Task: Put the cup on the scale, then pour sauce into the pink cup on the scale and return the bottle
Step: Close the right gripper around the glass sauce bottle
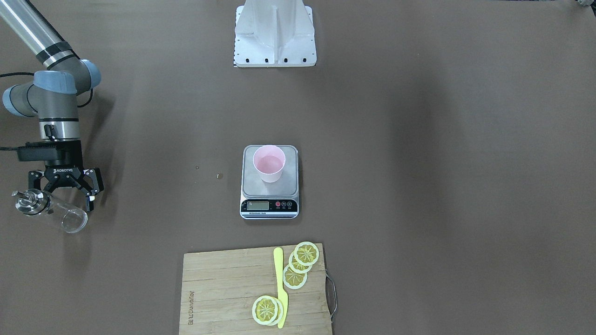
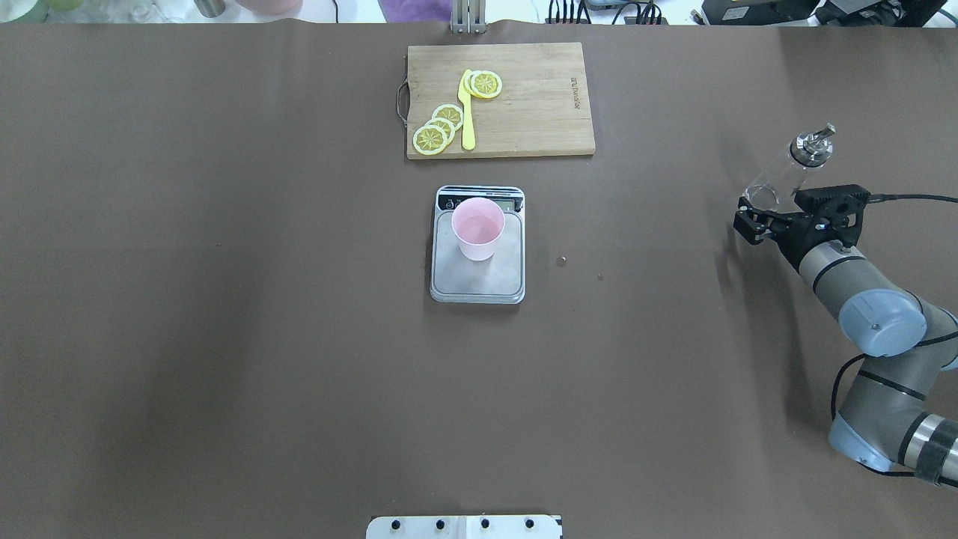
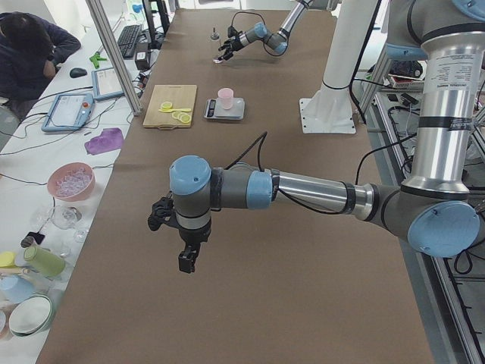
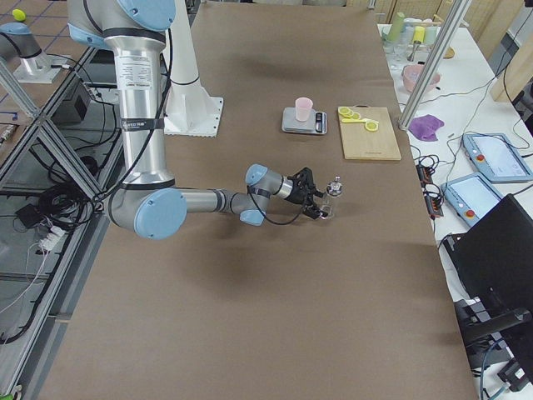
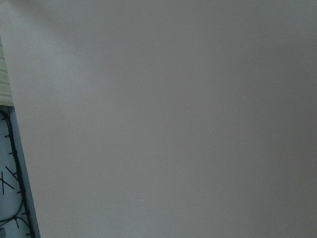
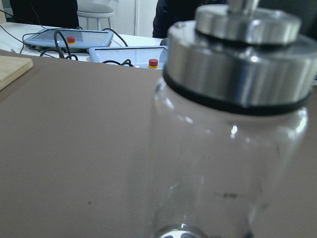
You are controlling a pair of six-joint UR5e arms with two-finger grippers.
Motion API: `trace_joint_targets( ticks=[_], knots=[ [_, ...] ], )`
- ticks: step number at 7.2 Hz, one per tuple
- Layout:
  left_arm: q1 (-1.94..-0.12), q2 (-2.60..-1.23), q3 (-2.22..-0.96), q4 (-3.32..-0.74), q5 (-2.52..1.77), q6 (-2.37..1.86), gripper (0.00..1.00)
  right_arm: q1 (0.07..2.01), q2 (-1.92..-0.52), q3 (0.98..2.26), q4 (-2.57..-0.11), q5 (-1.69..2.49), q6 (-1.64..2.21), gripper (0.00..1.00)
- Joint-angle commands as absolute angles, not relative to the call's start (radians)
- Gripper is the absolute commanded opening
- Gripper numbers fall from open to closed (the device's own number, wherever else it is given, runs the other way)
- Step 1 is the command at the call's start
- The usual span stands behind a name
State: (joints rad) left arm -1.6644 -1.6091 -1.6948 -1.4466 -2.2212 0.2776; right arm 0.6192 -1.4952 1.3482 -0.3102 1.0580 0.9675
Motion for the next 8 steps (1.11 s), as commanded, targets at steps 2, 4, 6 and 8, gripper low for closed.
trace_joint_targets(
  ticks=[2,4,6,8],
  knots=[
    [-1.664,-1.609,-1.695,-1.447,-2.221,0.278,0.98,0.635,-1.473,1.318,-0.310,1.058,0.966,0.99],
    [-1.664,-1.609,-1.695,-1.447,-2.221,0.278,0.98,0.643,-1.473,1.316,-0.311,1.058,0.966,0.99],
    [-1.664,-1.609,-1.695,-1.447,-2.221,0.278,0.98,0.646,-1.467,1.315,-0.313,1.058,0.968,0.94],
    [-1.664,-1.609,-1.695,-1.448,-2.221,0.278,0.98,0.649,-1.465,1.305,-0.311,1.058,0.968,0.77]
  ],
)
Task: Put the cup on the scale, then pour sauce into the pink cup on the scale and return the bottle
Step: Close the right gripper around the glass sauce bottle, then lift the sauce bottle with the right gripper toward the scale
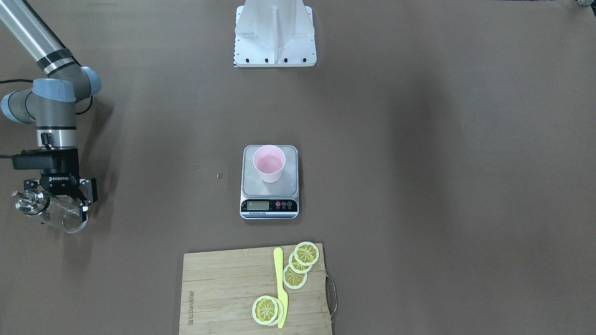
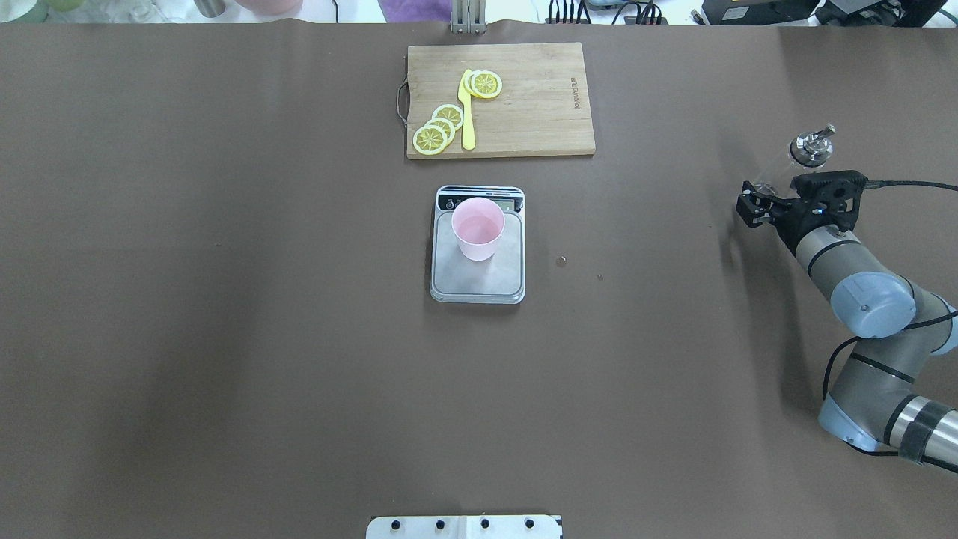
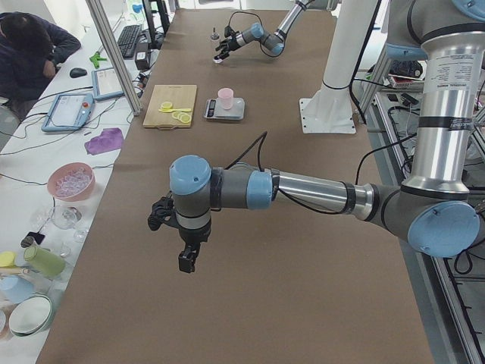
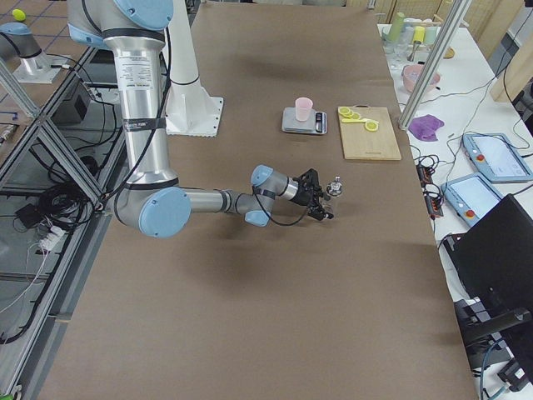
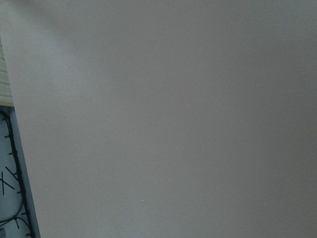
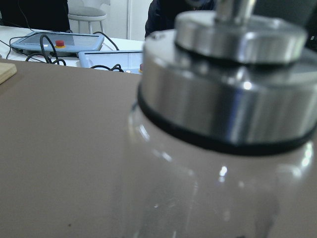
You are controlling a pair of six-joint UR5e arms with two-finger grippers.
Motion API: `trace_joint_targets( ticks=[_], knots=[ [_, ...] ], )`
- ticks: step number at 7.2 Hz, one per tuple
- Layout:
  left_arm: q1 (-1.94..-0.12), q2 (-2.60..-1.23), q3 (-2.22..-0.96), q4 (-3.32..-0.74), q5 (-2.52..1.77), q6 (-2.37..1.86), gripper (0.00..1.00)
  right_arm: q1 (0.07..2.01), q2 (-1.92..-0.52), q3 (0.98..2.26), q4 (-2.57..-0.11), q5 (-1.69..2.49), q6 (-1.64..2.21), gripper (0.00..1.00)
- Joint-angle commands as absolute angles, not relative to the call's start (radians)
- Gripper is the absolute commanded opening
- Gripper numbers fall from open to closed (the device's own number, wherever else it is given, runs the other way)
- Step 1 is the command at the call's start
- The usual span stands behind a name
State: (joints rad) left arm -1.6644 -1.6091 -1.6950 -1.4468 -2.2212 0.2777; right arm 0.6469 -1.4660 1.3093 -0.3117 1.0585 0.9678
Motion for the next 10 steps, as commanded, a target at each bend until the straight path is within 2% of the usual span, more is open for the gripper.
trace_joint_targets(
  ticks=[1,2,3,10],
  knots=[
    [-1.664,-1.609,-1.695,-1.448,-2.221,0.278,0.98,0.650,-1.465,1.305,-0.310,1.060,0.966,0.58],
    [-1.664,-1.609,-1.695,-1.448,-2.223,0.278,0.98,0.653,-1.453,1.305,-0.310,1.060,0.969,0.27],
    [-1.664,-1.609,-1.695,-1.448,-2.223,0.278,0.98,0.657,-1.442,1.305,-0.308,1.058,0.974,0.00],
    [-1.664,-1.606,-1.687,-1.445,-2.270,0.275,0.98,0.676,-1.437,1.373,-0.316,1.113,0.973,0.00]
  ],
)
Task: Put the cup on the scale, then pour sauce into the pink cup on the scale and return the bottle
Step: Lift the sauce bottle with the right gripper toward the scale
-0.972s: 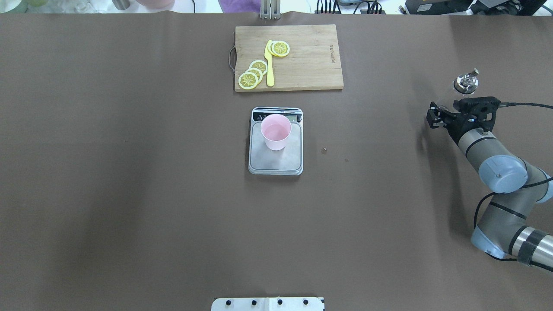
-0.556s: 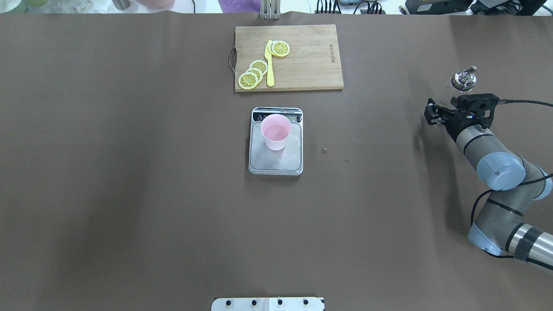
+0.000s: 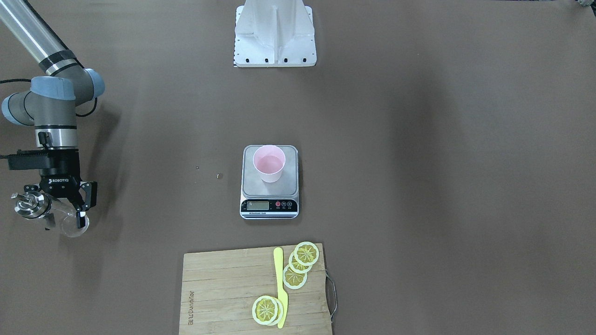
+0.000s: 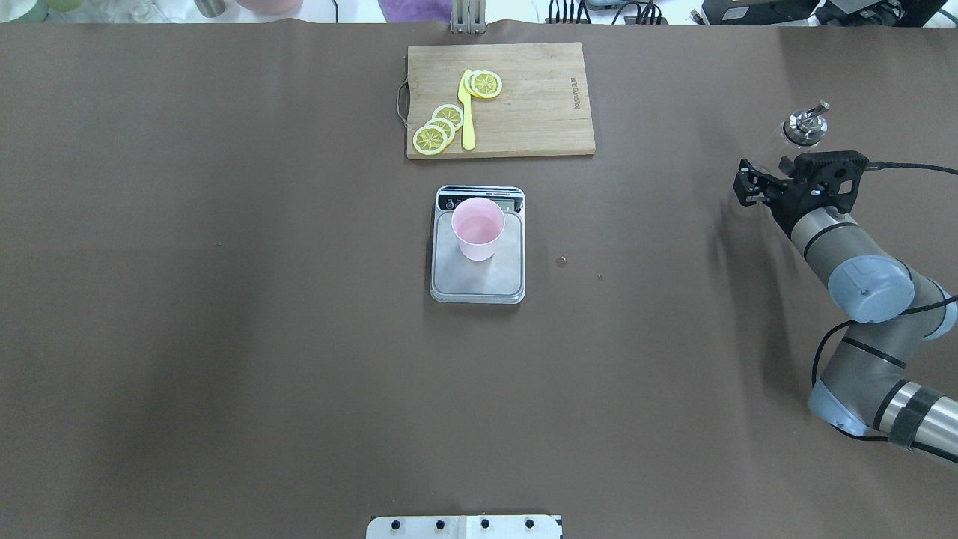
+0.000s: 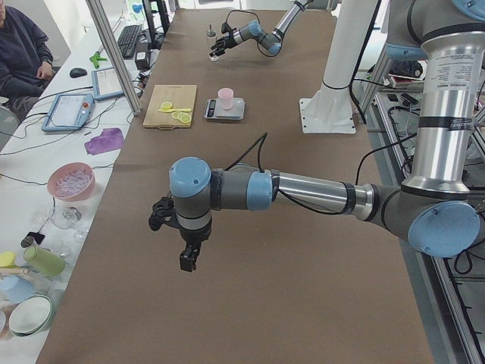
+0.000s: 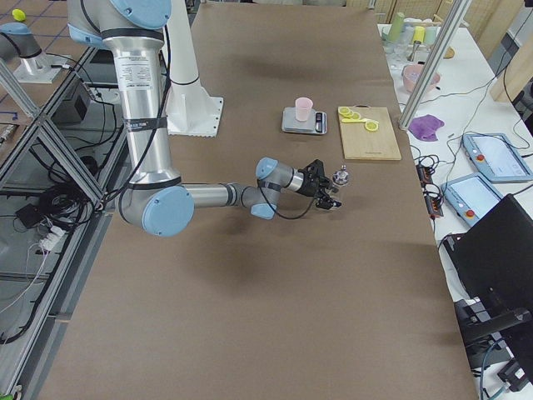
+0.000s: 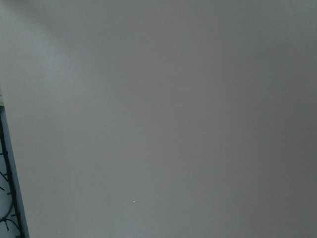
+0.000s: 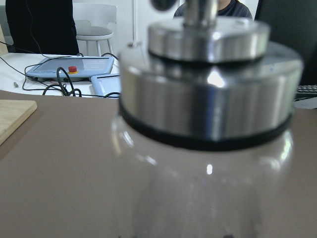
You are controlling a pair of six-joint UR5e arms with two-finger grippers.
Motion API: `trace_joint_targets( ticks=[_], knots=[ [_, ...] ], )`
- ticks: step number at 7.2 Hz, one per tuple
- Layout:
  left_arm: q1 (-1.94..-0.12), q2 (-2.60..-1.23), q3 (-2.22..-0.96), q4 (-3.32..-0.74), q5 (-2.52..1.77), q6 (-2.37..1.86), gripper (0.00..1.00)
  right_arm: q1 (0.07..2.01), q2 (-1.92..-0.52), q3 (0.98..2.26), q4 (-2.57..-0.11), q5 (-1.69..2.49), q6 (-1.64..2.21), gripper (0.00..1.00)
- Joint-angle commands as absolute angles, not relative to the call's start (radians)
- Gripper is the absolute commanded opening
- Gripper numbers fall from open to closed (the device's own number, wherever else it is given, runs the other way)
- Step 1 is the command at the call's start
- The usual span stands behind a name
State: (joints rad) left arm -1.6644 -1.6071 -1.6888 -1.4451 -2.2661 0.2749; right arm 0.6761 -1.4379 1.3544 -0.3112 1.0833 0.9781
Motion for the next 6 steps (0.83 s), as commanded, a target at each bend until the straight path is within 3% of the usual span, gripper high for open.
trace_joint_targets(
  ticks=[1,6],
  knots=[
    [-1.664,-1.606,-1.686,-1.443,-2.270,0.275,0.98,0.676,-1.437,1.382,-0.318,1.126,0.971,0.00],
    [-1.664,-1.588,-1.683,-1.442,-2.272,0.275,0.98,0.620,-1.437,1.472,-0.412,1.067,0.900,0.00]
  ],
)
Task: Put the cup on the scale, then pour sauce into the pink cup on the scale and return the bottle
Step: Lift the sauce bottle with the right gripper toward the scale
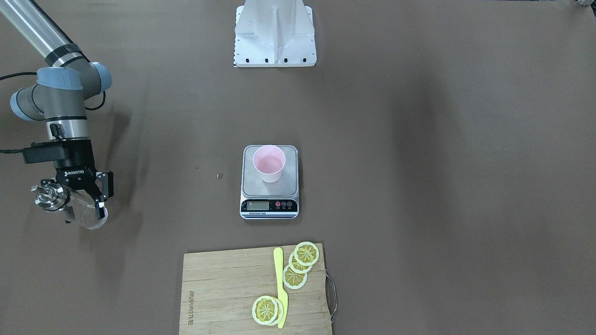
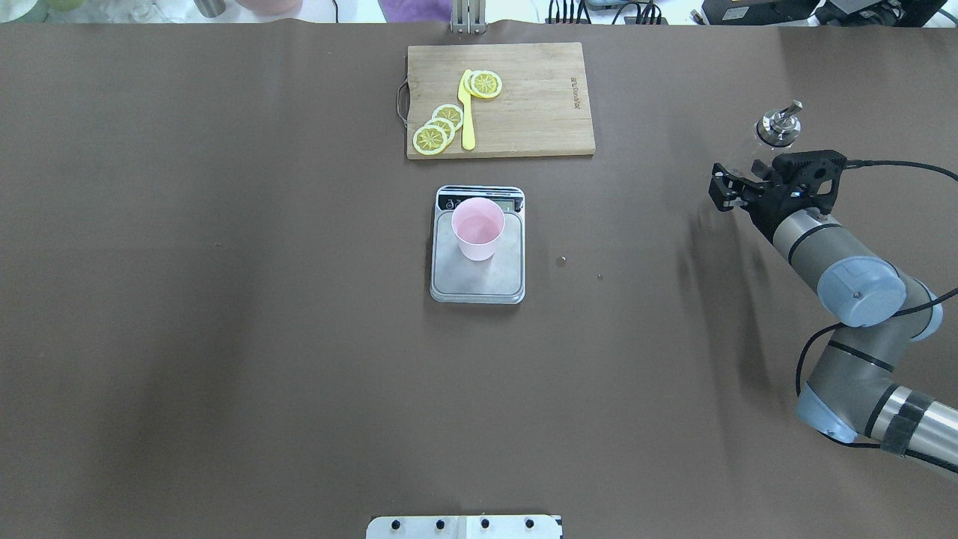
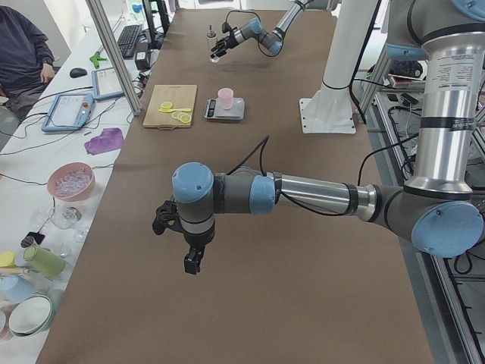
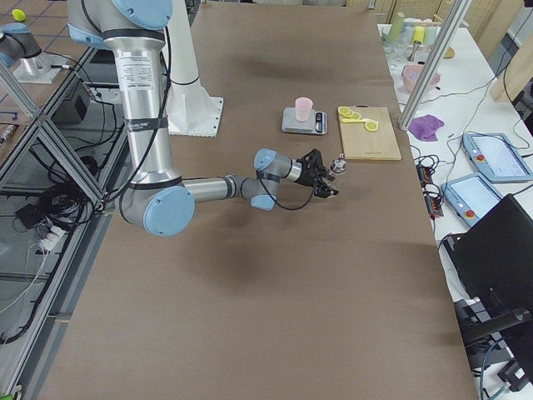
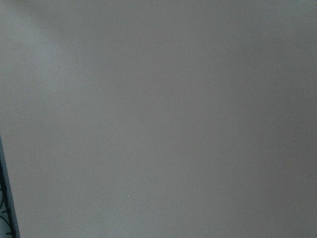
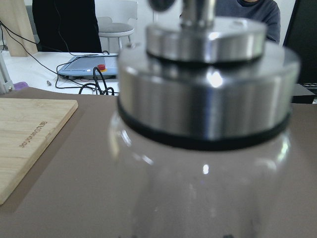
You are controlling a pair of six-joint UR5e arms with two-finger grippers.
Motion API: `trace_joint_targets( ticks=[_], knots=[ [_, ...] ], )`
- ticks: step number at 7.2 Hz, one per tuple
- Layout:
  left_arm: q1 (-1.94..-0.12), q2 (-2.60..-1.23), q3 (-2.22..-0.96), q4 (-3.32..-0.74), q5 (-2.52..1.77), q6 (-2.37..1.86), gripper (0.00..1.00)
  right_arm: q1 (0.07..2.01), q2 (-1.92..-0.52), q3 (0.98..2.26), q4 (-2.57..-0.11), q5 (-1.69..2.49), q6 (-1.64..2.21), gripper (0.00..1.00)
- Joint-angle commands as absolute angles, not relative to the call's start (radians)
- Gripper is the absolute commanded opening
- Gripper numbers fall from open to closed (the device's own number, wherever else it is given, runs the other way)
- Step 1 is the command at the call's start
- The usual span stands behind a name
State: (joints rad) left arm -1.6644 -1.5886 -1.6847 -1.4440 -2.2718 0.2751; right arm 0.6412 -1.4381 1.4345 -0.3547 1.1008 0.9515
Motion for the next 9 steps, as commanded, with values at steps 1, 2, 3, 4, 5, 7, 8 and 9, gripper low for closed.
trace_joint_targets(
  ticks=[1,2,3,4,5,7,8,9],
  knots=[
    [-1.664,-1.588,-1.680,-1.442,-2.272,0.275,0.98,0.588,-1.437,1.518,-0.428,1.014,0.844,0.00],
    [-1.664,-1.572,-1.680,-1.445,-2.272,0.275,0.98,0.563,-1.433,1.526,-0.449,0.997,0.842,0.00],
    [-1.664,-1.572,-1.680,-1.445,-2.272,0.275,0.98,0.552,-1.418,1.567,-0.560,0.979,0.842,0.00],
    [-1.664,-1.572,-1.680,-1.443,-2.270,0.275,0.98,0.539,-1.414,1.651,-0.733,0.947,0.853,0.00],
    [-1.666,-1.571,-1.683,-1.442,-2.272,0.275,0.98,0.534,-1.414,1.734,-0.899,0.943,0.860,0.00],
    [-1.666,-1.553,-1.695,-1.446,-2.295,0.195,0.98,0.519,-1.411,1.802,-1.026,0.922,0.865,0.00],
    [-1.666,-1.549,-1.709,-1.447,-2.322,0.151,0.98,0.512,-1.408,1.805,-1.049,0.910,0.865,0.00],
    [-1.664,-1.551,-1.709,-1.447,-2.322,0.146,0.98,0.509,-1.378,1.807,-1.104,0.898,0.865,0.00]
  ],
)
